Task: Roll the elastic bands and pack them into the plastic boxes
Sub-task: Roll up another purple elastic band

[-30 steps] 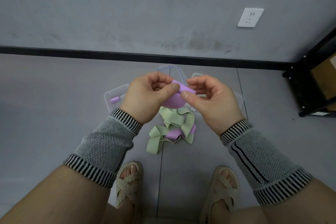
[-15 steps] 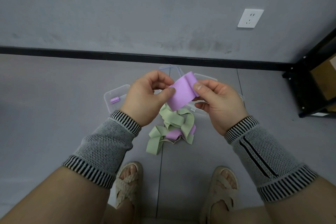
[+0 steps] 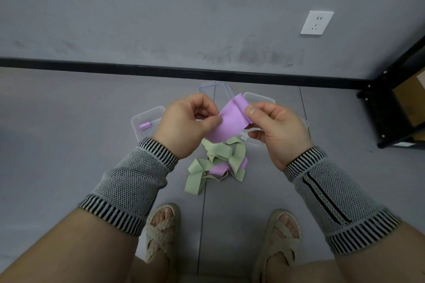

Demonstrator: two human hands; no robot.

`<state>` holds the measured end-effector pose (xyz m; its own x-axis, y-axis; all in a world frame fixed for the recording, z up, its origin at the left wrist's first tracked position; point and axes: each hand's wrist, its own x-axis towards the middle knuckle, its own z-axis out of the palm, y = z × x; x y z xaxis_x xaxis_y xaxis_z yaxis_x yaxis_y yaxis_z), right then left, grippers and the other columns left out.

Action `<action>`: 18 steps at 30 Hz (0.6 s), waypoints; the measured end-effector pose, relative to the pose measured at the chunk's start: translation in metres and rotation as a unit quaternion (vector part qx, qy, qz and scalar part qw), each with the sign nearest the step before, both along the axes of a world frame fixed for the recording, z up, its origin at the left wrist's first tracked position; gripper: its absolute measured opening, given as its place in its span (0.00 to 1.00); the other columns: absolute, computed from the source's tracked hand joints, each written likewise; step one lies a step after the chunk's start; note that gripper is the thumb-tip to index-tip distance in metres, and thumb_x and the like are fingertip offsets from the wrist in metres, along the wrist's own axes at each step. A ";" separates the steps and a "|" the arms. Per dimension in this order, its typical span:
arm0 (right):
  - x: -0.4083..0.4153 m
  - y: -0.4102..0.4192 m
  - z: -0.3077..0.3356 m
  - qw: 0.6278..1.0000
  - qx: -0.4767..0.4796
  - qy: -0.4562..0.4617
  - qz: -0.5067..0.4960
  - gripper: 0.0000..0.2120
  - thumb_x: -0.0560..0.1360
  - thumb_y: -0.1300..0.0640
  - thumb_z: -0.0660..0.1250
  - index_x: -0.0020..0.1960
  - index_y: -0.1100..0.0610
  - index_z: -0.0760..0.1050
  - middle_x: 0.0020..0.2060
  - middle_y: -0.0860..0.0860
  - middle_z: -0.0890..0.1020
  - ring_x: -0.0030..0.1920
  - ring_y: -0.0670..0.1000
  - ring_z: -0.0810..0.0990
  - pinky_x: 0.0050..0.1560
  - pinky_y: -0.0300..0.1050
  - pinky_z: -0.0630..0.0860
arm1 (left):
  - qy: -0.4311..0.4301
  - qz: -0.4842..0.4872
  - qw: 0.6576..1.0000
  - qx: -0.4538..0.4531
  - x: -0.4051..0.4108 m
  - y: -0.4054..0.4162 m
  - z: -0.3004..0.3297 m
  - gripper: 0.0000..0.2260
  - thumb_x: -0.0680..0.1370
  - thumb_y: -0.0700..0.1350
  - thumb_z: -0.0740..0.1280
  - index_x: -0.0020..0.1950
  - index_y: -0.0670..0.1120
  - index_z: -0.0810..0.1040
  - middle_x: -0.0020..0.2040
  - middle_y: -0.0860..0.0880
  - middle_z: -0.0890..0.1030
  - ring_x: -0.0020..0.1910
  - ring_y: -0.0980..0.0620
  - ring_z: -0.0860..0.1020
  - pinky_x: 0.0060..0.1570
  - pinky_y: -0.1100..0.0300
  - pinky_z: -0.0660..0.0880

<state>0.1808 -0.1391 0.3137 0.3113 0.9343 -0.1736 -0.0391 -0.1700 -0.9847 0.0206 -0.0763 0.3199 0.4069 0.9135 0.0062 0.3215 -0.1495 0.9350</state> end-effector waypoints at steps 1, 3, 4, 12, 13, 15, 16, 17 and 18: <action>0.000 0.000 -0.001 1.000 0.000 -0.003 -0.003 0.07 0.77 0.59 0.65 0.41 0.53 0.79 0.33 0.48 0.79 0.34 0.43 0.77 0.37 0.39 0.74 | -0.006 0.006 1.000 0.006 0.000 -0.001 0.001 0.12 0.72 0.34 0.71 0.35 0.49 0.75 0.33 0.54 0.77 0.32 0.59 0.75 0.38 0.67 0.72; 0.001 0.001 -0.002 1.000 -0.001 -0.017 -0.008 0.07 0.77 0.58 0.65 0.41 0.53 0.79 0.33 0.48 0.80 0.34 0.43 0.77 0.38 0.40 0.74 | -0.013 0.020 0.999 0.026 0.001 -0.003 0.003 0.12 0.71 0.34 0.72 0.35 0.50 0.75 0.33 0.55 0.78 0.32 0.62 0.75 0.37 0.68 0.73; 0.001 0.001 -0.003 1.000 -0.001 -0.028 -0.010 0.07 0.77 0.57 0.65 0.42 0.53 0.79 0.33 0.48 0.80 0.35 0.43 0.77 0.39 0.40 0.74 | -0.011 0.026 0.999 0.038 0.001 -0.004 0.004 0.12 0.71 0.35 0.72 0.34 0.51 0.76 0.33 0.56 0.79 0.31 0.63 0.75 0.37 0.69 0.73; 0.002 0.001 -0.005 0.996 0.009 -0.087 -0.030 0.06 0.77 0.56 0.65 0.42 0.53 0.79 0.33 0.45 0.81 0.33 0.38 0.78 0.37 0.35 0.74 | 0.022 0.053 0.996 0.069 0.004 -0.008 0.006 0.12 0.70 0.38 0.74 0.33 0.53 0.76 0.34 0.59 0.80 0.33 0.64 0.77 0.37 0.69 0.75; 0.002 0.001 -0.005 0.995 0.013 -0.092 -0.035 0.07 0.77 0.56 0.66 0.41 0.52 0.79 0.32 0.45 0.81 0.32 0.38 0.78 0.36 0.34 0.74 | 0.023 0.059 0.996 0.069 0.004 -0.008 0.006 0.12 0.70 0.38 0.74 0.33 0.53 0.76 0.34 0.58 0.80 0.32 0.63 0.77 0.37 0.69 0.76; 0.002 0.001 -0.005 0.994 0.018 -0.098 -0.044 0.07 0.77 0.56 0.66 0.40 0.52 0.78 0.31 0.45 0.80 0.30 0.38 0.78 0.35 0.33 0.73 | 0.032 0.073 0.995 0.068 0.005 -0.008 0.004 0.12 0.69 0.39 0.75 0.33 0.53 0.76 0.35 0.56 0.81 0.33 0.59 0.79 0.38 0.64 0.78; 0.002 0.001 -0.005 0.994 0.020 -0.101 -0.046 0.07 0.76 0.56 0.66 0.40 0.52 0.78 0.31 0.45 0.80 0.30 0.38 0.78 0.35 0.33 0.73 | 0.037 0.081 0.994 0.066 0.005 -0.007 0.003 0.12 0.69 0.40 0.75 0.33 0.53 0.76 0.35 0.55 0.81 0.34 0.56 0.79 0.39 0.61 0.79; 0.002 0.001 -0.005 0.993 0.021 -0.103 -0.048 0.07 0.76 0.55 0.67 0.40 0.51 0.78 0.31 0.46 0.80 0.30 0.38 0.78 0.35 0.34 0.74 | 0.041 0.089 0.993 0.066 0.006 -0.007 0.003 0.12 0.69 0.40 0.75 0.33 0.53 0.76 0.34 0.54 0.82 0.34 0.55 0.79 0.40 0.58 0.80; 0.002 0.001 -0.005 0.993 0.023 -0.106 -0.051 0.06 0.76 0.55 0.67 0.40 0.51 0.78 0.31 0.46 0.81 0.31 0.39 0.78 0.36 0.36 0.75 | 0.046 0.097 0.992 0.068 0.006 -0.007 0.003 0.11 0.69 0.41 0.75 0.33 0.53 0.76 0.34 0.53 0.82 0.33 0.54 0.79 0.40 0.57 0.80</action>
